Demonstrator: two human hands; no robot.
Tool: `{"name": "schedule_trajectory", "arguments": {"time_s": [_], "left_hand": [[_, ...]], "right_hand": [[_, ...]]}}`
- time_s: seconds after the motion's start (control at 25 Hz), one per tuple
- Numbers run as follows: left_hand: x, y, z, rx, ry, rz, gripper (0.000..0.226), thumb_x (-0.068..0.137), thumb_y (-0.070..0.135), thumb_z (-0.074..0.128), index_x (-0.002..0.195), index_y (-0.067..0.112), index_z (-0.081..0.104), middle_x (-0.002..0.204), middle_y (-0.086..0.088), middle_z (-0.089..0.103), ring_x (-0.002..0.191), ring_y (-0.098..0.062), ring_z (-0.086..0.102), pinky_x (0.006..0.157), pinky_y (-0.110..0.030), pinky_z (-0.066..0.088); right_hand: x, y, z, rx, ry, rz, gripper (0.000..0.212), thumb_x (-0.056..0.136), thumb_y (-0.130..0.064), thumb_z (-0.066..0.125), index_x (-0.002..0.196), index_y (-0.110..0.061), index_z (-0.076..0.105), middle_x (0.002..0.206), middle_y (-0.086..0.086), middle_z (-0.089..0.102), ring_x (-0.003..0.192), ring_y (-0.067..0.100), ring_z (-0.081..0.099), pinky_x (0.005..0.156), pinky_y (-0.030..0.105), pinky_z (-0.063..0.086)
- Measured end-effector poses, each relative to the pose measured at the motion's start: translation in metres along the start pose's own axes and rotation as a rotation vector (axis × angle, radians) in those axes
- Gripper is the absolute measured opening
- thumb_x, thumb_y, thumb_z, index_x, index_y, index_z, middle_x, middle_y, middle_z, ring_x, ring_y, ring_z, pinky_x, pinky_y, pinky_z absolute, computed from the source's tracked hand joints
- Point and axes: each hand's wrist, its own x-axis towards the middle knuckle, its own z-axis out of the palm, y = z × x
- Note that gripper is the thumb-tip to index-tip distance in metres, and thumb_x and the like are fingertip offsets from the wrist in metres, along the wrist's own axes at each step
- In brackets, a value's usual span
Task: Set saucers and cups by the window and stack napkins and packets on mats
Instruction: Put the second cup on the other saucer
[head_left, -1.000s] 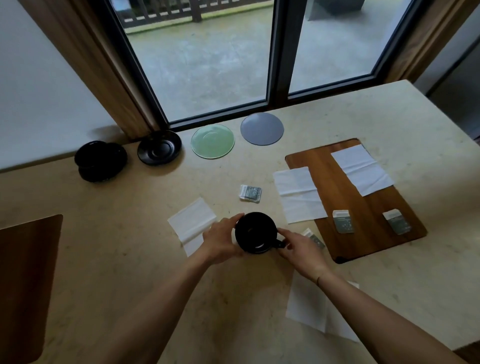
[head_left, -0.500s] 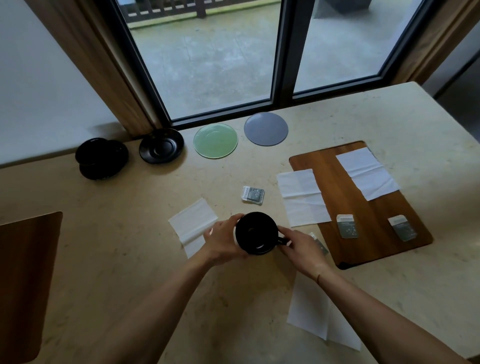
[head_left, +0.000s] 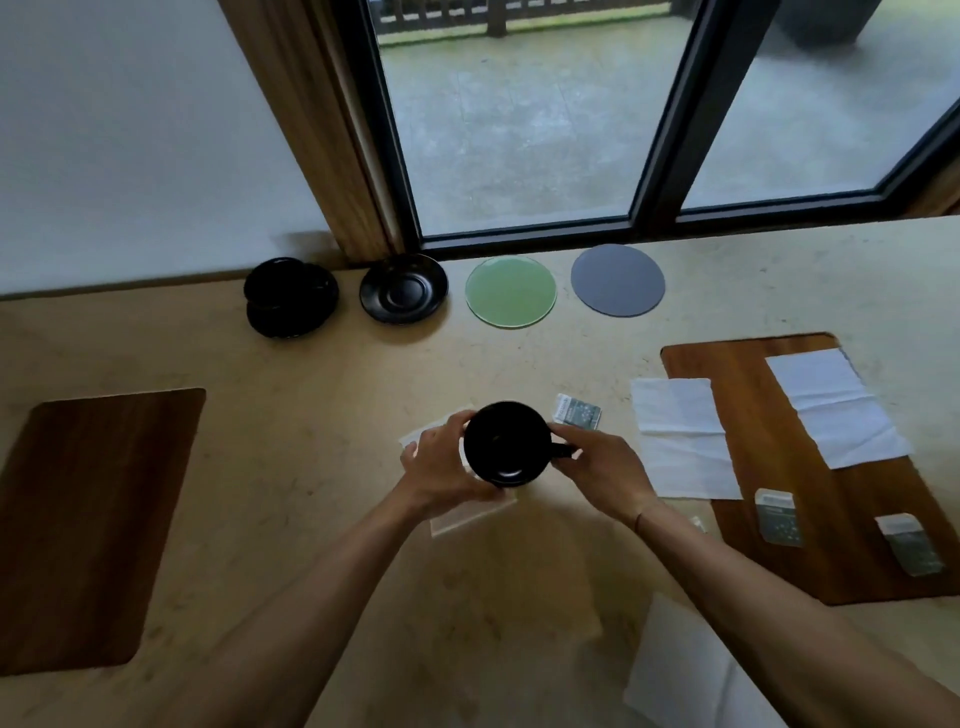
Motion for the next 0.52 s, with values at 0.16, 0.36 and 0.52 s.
{"name": "schedule_trajectory", "arguments": {"time_s": [0.16,0.36,0.52], "left_hand": [[0.016,-0.014,-0.03,-0.048,0.07,-0.021,0.095,0.055,0.035,0.091,0.136,0.021,0.043,0.126,0.003,0.059,0.116,-0.018,0.051,0.075,-0.019,0.023],[0.052,-0.04,-0.068,-0.012,0.125,-0.065,0.101,0.048,0.049,0.088,0.135,0.027,0.042,0.124,0.006,0.059,0.119,-0.018,0.051,0.092,-0.031,0.033],[0.089,-0.055,-0.096,-0.018,0.146,-0.074,0.099,0.046,0.054,0.087,0.132,0.031,0.045,0.121,0.007,0.062,0.113,-0.017,0.056,0.095,-0.038,0.044]], "right_hand": [[0.046,-0.029,0.008,-0.032,-0.013,-0.102,0.042,0.091,-0.027,0.062,0.131,-0.036,0.057,0.109,0.002,0.072,0.095,0.022,0.066,0.077,0.032,0.049],[0.103,-0.063,0.013,0.028,-0.018,-0.161,0.045,0.085,-0.024,0.068,0.128,-0.037,0.06,0.101,0.001,0.074,0.096,0.023,0.067,0.081,0.039,0.053],[0.149,-0.087,0.016,0.084,0.008,-0.166,0.043,0.085,-0.025,0.069,0.125,-0.039,0.062,0.097,0.0,0.074,0.093,0.021,0.065,0.081,0.039,0.053]]}}
